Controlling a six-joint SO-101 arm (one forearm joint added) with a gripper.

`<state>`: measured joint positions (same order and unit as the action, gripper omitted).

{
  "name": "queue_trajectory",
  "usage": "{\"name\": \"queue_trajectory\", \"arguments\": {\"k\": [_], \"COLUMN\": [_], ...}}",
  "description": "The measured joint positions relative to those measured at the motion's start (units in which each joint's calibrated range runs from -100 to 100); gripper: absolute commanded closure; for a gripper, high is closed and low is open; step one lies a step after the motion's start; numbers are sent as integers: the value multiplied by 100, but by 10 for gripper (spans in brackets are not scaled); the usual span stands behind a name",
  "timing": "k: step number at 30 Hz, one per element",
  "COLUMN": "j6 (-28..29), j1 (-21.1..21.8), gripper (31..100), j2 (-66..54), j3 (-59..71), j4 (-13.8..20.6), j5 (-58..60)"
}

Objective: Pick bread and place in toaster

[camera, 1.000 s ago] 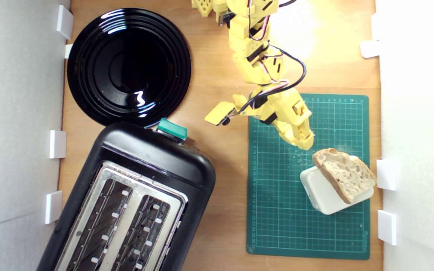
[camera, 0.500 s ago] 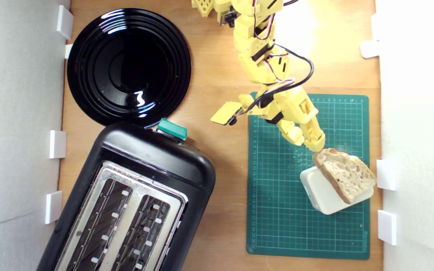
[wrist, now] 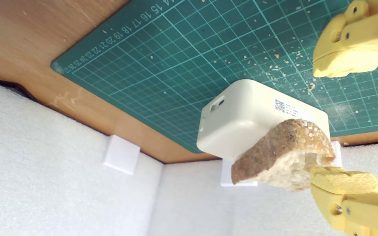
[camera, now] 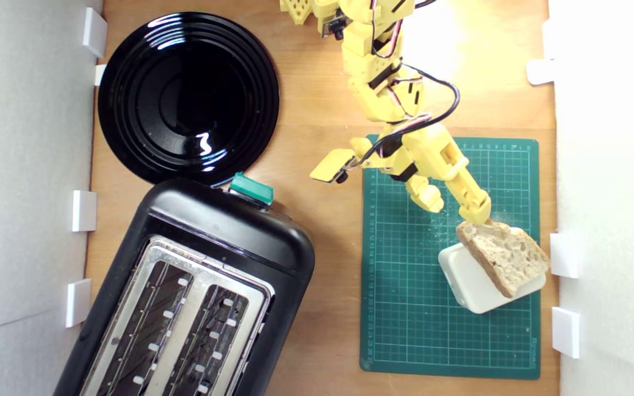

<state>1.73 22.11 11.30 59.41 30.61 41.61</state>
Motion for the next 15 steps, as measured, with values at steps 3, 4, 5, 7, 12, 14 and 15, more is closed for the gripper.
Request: {"name": "queue_trajectory", "arguments": {"k": [3, 4, 5, 7, 12, 14, 15], "j6": [0, -5, -10, -10, -10, -10, -10], "j1": [9, 9, 9, 18, 18, 46, 55], "gripper": [395, 396, 396, 396, 397, 398, 398], "j2": [0, 0, 8, 8, 17, 17, 34], "j3": [0, 0, 0, 0, 0, 0, 0], "j4": [0, 0, 0, 0, 0, 0, 0], "j5": [76, 169, 288, 424, 492, 492, 492]}}
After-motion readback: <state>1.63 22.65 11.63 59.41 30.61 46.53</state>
